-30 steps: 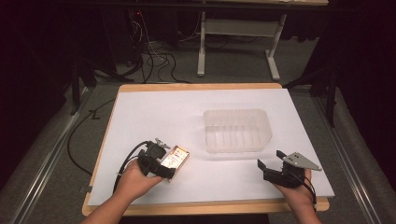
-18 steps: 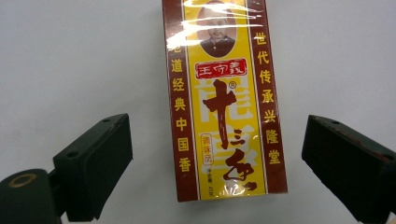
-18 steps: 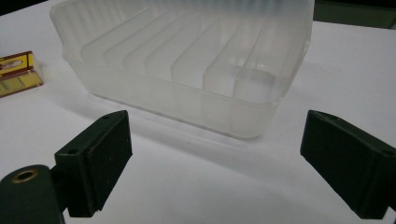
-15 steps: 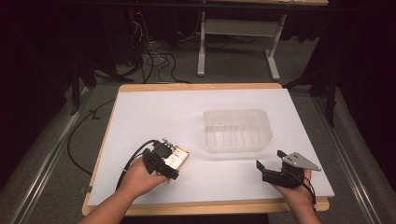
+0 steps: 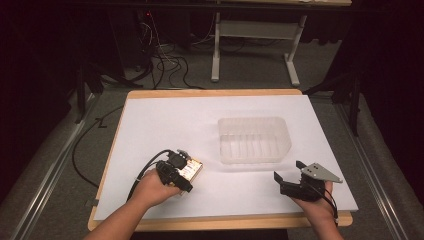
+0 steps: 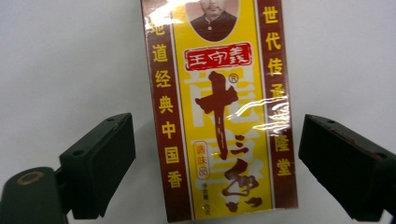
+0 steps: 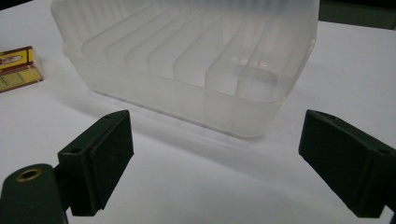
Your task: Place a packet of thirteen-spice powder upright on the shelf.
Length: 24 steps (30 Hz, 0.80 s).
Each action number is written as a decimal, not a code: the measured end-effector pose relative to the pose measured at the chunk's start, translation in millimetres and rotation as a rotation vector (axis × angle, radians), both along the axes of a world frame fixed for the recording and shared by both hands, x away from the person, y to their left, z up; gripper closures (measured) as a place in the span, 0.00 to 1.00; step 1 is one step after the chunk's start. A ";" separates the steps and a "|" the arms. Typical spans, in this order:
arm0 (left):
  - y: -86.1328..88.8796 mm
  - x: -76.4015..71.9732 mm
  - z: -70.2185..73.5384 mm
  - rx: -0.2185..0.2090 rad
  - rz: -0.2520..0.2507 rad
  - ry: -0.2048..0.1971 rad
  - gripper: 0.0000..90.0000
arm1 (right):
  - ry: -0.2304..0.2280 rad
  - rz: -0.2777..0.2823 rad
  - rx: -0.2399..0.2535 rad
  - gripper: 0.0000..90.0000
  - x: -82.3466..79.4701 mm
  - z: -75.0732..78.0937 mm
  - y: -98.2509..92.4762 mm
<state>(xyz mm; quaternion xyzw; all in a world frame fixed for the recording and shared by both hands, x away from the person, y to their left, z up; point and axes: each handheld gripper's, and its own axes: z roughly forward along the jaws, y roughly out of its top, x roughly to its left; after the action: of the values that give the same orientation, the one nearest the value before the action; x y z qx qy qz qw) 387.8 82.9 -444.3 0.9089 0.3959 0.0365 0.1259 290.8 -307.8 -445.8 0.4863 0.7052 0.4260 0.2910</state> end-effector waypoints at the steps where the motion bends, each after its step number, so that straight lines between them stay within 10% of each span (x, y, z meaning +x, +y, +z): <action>1: 0.2 1.1 -1.2 -0.002 0.002 0.005 0.13 | 0.000 -0.001 0.000 0.12 -0.1 0.2 0.1; 24: 0.9 0.2 -3.8 0.004 0.009 -0.019 0.35 | -0.001 -0.012 0.004 0.14 -1.3 0.1 -1.6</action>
<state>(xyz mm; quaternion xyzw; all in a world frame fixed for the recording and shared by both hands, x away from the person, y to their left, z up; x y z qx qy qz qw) 388.0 83.8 -448.1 0.9070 0.3985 0.0462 0.1278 289.5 -309.4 -445.8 0.4908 0.7014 0.4260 0.2928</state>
